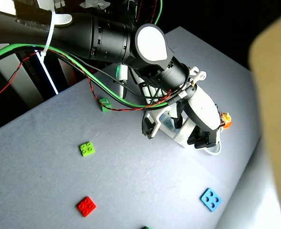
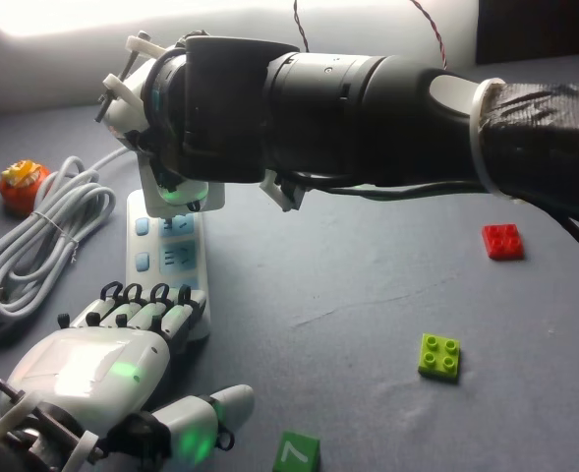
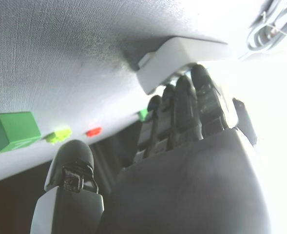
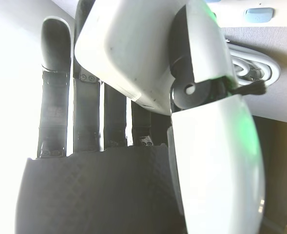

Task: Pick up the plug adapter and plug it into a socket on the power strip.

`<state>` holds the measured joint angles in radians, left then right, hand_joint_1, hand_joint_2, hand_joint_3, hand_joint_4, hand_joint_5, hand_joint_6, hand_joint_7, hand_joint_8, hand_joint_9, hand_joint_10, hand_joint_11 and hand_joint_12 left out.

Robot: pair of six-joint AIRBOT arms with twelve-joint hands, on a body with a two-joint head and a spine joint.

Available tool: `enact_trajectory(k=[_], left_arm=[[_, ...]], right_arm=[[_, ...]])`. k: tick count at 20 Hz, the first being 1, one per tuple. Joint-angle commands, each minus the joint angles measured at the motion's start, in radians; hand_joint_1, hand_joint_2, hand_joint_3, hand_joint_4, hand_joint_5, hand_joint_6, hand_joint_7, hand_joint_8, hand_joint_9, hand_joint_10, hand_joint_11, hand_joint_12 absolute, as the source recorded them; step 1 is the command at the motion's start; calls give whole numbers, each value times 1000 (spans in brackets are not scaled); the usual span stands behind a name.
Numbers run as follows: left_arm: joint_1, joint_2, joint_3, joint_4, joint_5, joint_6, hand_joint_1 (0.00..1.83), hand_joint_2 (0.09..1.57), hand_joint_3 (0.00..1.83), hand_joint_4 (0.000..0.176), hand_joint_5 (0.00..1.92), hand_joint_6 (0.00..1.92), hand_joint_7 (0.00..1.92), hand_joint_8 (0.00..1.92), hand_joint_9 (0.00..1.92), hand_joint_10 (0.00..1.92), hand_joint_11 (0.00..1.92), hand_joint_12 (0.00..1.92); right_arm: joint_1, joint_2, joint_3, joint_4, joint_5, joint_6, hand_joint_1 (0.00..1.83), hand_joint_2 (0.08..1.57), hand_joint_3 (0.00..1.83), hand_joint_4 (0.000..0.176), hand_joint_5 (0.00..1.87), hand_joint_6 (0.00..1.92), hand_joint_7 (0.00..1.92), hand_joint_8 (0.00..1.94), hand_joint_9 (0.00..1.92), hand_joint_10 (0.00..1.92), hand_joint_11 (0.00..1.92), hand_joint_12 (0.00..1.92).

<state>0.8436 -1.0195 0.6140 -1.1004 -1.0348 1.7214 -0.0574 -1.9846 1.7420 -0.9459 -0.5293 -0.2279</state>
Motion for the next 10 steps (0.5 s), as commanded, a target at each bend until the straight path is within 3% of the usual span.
enact_trajectory(k=[1,10], left_arm=[[10,5,-5,2,-17,-14,0,1270,0,0,31,1,80,0,99,1,0,553],[10,5,-6,2,-17,-14,0,1274,2,0,40,1,84,1,107,1,0,540]], right_arm=[[22,1,0,-48,35,-14,1241,1163,1,0,766,1142,1012,1122,970,720,572,1379],[23,-1,0,-48,23,-25,1231,1164,1,0,772,1156,1006,1109,966,688,564,1359]])
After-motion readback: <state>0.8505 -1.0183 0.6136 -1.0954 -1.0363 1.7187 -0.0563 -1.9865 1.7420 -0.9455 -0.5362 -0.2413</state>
